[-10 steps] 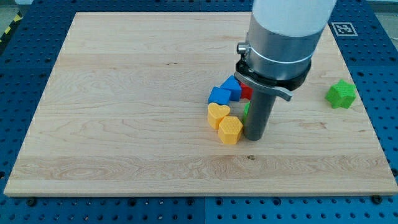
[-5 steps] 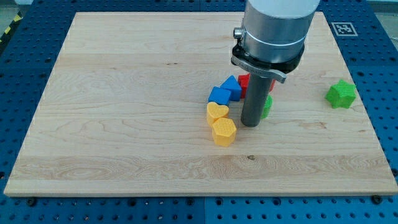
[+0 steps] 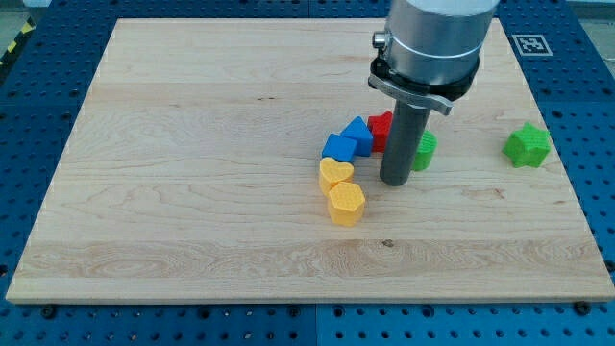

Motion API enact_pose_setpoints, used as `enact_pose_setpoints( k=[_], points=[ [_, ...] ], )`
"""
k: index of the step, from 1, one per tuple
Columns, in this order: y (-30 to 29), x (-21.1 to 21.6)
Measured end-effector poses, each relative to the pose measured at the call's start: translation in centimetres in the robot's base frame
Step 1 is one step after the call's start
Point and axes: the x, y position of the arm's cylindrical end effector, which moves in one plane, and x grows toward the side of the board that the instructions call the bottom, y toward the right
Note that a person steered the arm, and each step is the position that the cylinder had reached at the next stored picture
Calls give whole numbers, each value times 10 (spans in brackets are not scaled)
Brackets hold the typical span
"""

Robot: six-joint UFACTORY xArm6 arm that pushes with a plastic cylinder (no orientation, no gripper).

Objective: Push the green circle into the green star

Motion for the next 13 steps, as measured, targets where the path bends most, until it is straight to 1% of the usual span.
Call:
enact_pose_setpoints(
  k=[1,2,3,4,5,6,7,9,11,13],
  points=[
    [19,-16],
    [51,-30],
    [65,-43],
    [46,-49],
    [42,-71],
    [61,-79],
    [74,-79],
    [74,-73],
    [90,-70],
    [79,-66]
  ],
)
